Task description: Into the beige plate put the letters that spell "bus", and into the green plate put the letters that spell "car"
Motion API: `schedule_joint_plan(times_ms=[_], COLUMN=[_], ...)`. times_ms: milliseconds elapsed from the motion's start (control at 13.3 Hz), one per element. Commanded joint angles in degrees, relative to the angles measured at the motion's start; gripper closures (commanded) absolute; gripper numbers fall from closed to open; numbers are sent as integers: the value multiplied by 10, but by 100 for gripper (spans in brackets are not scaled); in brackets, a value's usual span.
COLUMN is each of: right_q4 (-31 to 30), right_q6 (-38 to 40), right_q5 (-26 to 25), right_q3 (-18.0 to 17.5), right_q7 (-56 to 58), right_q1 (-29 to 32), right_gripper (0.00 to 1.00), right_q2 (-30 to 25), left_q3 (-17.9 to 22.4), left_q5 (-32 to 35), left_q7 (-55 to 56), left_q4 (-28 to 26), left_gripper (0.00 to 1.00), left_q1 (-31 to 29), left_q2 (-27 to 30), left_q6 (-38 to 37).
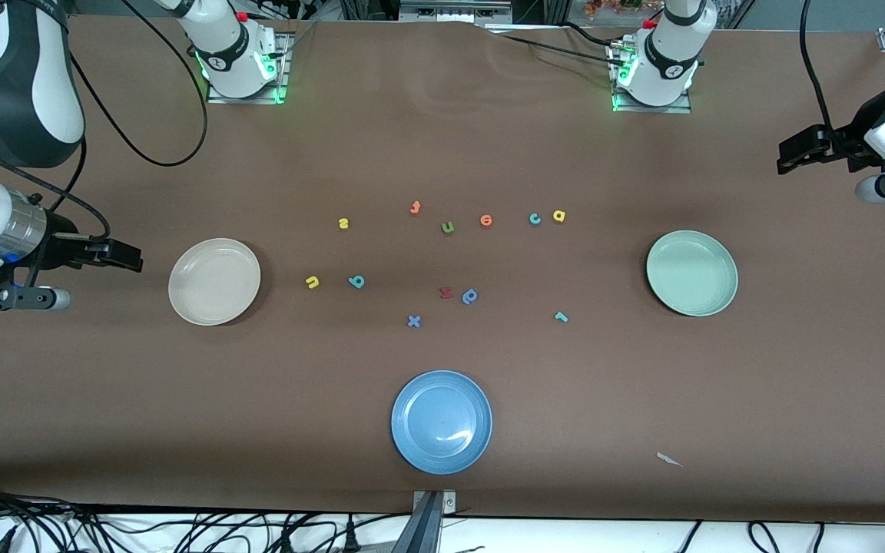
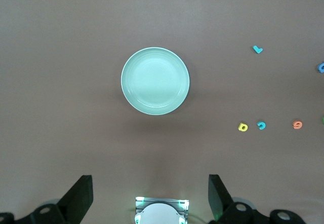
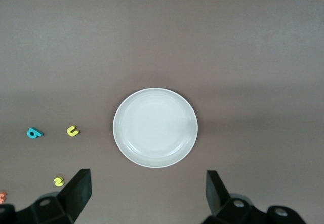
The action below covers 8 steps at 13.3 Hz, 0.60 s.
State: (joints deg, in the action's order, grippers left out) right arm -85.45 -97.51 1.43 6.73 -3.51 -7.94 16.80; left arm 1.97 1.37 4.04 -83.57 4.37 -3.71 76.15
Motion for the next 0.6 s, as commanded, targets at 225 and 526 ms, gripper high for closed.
schedule_joint_plan(times_ms=[225, 526], right_q4=[3, 3], right_q6=[10, 10], right_q5=[-2, -2], right_q3=[0, 0], right_q7=[-10, -6], right_q1=[0, 0], right_gripper=[0, 0], right_q2=[-7, -8], left_q3=[0, 0], left_q5=[6, 6], left_q7=[-1, -1], left_q4=[21, 21], left_gripper=[0, 0], left_q1=[2, 2], left_q2=[-10, -10], left_q6=[-14, -14])
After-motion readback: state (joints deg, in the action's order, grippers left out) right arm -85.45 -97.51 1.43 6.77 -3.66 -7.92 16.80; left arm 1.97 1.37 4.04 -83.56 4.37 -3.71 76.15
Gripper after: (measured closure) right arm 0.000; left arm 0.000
